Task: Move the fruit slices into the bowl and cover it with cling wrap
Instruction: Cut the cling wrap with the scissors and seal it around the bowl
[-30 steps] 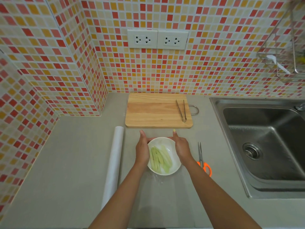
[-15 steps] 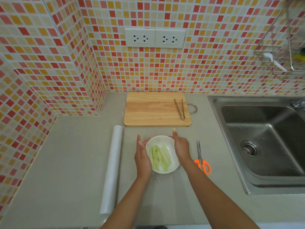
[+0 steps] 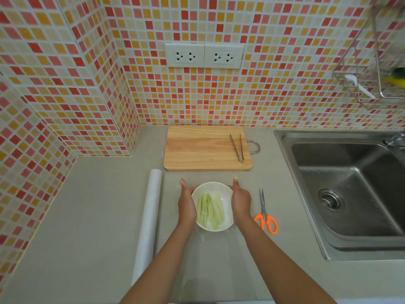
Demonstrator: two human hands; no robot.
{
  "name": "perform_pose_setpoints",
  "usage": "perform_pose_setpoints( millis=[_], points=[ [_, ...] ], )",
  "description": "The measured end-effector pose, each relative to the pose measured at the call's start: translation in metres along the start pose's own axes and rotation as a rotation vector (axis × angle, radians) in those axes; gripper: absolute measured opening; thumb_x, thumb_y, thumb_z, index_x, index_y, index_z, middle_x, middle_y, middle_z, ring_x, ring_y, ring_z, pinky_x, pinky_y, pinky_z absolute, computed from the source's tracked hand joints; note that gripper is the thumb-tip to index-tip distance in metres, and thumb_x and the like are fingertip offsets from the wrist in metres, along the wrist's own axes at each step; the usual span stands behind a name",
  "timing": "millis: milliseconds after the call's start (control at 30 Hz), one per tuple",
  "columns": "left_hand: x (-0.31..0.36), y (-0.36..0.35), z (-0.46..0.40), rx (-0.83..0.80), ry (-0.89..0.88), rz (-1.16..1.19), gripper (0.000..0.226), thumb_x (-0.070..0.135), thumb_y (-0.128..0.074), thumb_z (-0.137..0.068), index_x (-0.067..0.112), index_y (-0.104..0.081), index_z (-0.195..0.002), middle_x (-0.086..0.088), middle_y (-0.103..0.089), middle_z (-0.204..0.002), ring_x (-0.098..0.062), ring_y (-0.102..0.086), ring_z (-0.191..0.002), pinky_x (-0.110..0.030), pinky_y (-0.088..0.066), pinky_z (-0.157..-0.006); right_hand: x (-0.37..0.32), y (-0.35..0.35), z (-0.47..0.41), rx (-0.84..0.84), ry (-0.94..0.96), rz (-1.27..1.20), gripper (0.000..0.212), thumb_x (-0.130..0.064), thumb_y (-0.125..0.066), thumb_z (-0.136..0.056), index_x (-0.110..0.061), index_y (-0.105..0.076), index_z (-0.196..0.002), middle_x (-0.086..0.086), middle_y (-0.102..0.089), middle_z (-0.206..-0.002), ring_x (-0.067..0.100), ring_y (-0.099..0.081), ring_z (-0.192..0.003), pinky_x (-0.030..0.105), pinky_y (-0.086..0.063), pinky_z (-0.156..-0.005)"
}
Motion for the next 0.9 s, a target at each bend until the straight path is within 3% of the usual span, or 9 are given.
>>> perform_pose_setpoints(
  millis=[100,167,233,367,467,533,667,800,900],
  points=[
    [0.018,-0.001,0.0,-0.082,-0.026,-0.073,0.06,0.064,-0.02,-0.096,0.042,-0.064,-0.062,0.008,-0.075,-0.08,-0.02,-0.068,-0.091,-0.037,-0.052,-0.084,0.001,0.002,0.004,0.032,-0.041,-0.028,0.056,-0.049,-0.036,-0.098,-0.009,-0.075,-0.096,0.011,-0.072,-0.088,0.026,-0.065,-0.082,0.033,-0.051,-0.075],
    [0.026,0.004,-0.003,-0.062,-0.127,-0.135,0.058,0.058,-0.02,-0.099,0.036,-0.072,-0.084,0.021,-0.069,-0.089,-0.011,-0.063,-0.098,-0.027,-0.045,-0.083,-0.005,0.004,0.008,0.029,0.001,0.007,0.057,-0.046,-0.035,-0.099,-0.003,-0.072,-0.098,0.013,-0.071,-0.089,0.027,-0.063,-0.082,0.033,-0.049,-0.071],
    [0.028,0.014,-0.008,0.018,-0.263,-0.195,0.064,0.052,-0.022,-0.101,0.014,-0.07,-0.117,0.035,-0.056,-0.094,0.0,-0.051,-0.111,-0.017,-0.036,-0.09,-0.016,0.011,0.009,0.055,0.128,0.054,0.056,-0.042,-0.037,-0.1,0.005,-0.068,-0.101,0.019,-0.071,-0.099,0.032,-0.064,-0.093,0.039,-0.05,-0.082],
    [0.011,0.034,-0.003,0.155,-0.355,-0.151,0.049,0.04,-0.026,-0.104,0.015,-0.058,-0.131,0.008,-0.068,-0.117,-0.006,-0.055,-0.119,-0.004,-0.037,-0.084,-0.034,0.005,-0.002,-0.115,0.218,0.008,0.042,-0.033,-0.041,-0.1,-0.004,-0.069,-0.112,0.009,-0.069,-0.116,0.019,-0.061,-0.112,0.025,-0.042,-0.092],
    [-0.003,0.021,0.011,0.069,-0.322,-0.042,0.053,0.043,-0.023,-0.104,0.017,-0.063,-0.127,0.01,-0.049,-0.142,0.008,-0.051,-0.116,0.002,-0.04,-0.08,-0.032,-0.012,-0.008,-0.304,0.168,0.023,0.038,-0.03,-0.044,-0.099,-0.006,-0.074,-0.103,0.01,-0.072,-0.108,0.024,-0.066,-0.105,0.029,-0.05,-0.087],
    [-0.015,0.013,0.007,0.005,-0.252,0.011,0.06,0.063,-0.023,-0.096,0.032,-0.071,-0.112,0.014,-0.034,-0.154,0.006,-0.048,-0.124,-0.006,-0.045,-0.088,-0.023,-0.017,-0.011,-0.347,0.131,0.013,0.038,-0.031,-0.045,-0.099,-0.008,-0.076,-0.098,0.011,-0.073,-0.104,0.029,-0.067,-0.103,0.038,-0.051,-0.091],
    [-0.021,0.007,-0.014,-0.063,-0.165,0.043,0.067,0.094,-0.03,-0.067,0.051,-0.072,-0.099,-0.001,-0.039,-0.154,-0.018,-0.051,-0.132,-0.047,-0.044,-0.107,-0.011,-0.014,-0.011,-0.27,0.087,-0.044,0.035,-0.034,-0.05,-0.096,-0.013,-0.078,-0.091,0.009,-0.076,-0.096,0.029,-0.069,-0.096,0.043,-0.052,-0.092],
    [-0.01,-0.002,-0.018,-0.152,-0.076,0.117,0.067,0.084,-0.027,-0.076,0.046,-0.067,-0.115,0.002,-0.064,-0.13,-0.023,-0.062,-0.117,-0.053,-0.045,-0.105,-0.009,-0.01,-0.003,-0.133,0.072,-0.074,0.041,-0.04,-0.047,-0.097,-0.012,-0.077,-0.09,0.009,-0.076,-0.091,0.025,-0.07,-0.089,0.037,-0.054,-0.084],
    [-0.006,-0.005,-0.015,-0.236,-0.048,0.17,0.067,0.096,-0.031,-0.058,0.054,-0.073,-0.087,0.005,-0.038,-0.155,-0.023,-0.055,-0.127,-0.055,-0.045,-0.104,-0.01,-0.006,0.001,-0.09,0.094,-0.081,0.044,-0.039,-0.045,-0.098,-0.009,-0.077,-0.089,0.009,-0.075,-0.086,0.024,-0.069,-0.084,0.031,-0.054,-0.074]
  ],
)
Point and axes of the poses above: each hand's wrist, its own z-axis away from the middle knuckle, its own y-axis out of the back of the hand, x = y × z, the point moved 6 cm from there along -z, towards the middle knuckle
